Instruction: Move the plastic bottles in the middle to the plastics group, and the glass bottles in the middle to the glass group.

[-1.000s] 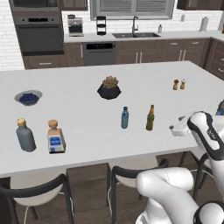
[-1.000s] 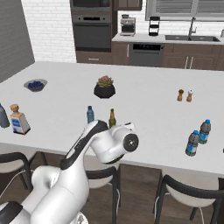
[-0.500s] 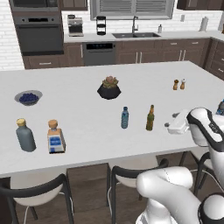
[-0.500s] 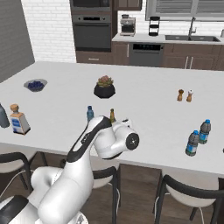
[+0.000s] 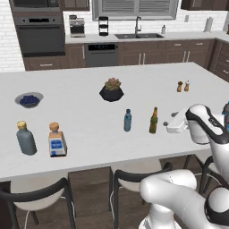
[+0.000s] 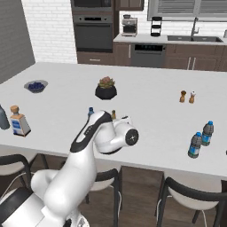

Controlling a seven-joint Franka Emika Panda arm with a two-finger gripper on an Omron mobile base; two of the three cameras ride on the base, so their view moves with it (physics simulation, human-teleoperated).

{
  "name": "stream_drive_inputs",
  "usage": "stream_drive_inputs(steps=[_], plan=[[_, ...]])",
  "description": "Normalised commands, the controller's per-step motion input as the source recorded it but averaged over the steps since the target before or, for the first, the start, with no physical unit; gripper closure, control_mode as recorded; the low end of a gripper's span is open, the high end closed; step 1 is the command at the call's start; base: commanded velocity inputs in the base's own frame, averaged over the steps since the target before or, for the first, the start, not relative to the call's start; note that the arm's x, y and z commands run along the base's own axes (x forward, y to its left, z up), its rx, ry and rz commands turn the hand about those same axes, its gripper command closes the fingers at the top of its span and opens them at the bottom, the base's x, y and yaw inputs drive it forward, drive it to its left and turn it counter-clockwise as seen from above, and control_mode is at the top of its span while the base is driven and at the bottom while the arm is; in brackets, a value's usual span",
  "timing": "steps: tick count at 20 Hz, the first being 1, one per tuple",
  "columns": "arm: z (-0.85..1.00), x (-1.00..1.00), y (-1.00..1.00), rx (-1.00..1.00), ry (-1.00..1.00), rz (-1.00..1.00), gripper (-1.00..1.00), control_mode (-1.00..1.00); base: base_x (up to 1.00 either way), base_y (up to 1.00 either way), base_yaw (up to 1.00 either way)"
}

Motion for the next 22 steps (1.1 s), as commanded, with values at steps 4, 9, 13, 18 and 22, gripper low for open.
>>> stream_drive_inputs(steps=[4, 9, 13, 18, 22], plan=[[0.0, 0.09, 0.0, 0.0, 0.0, 0.04, -1.0, -1.0, 0.0, 0.0, 0.0], [-0.02, 0.1, 0.0, 0.0, 0.0, 0.04, -1.0, -1.0, 0.0, 0.0, 0.0], [-0.09, 0.05, -0.01, 0.0, 0.0, 0.03, -1.0, -1.0, 0.0, 0.0, 0.0], [-0.17, 0.02, -0.1, 0.0, 0.0, 0.02, -1.0, -1.0, 0.0, 0.0, 0.0], [-0.16, 0.0, -0.08, 0.03, 0.0, 0.01, -1.0, -1.0, 0.0, 0.0, 0.0]])
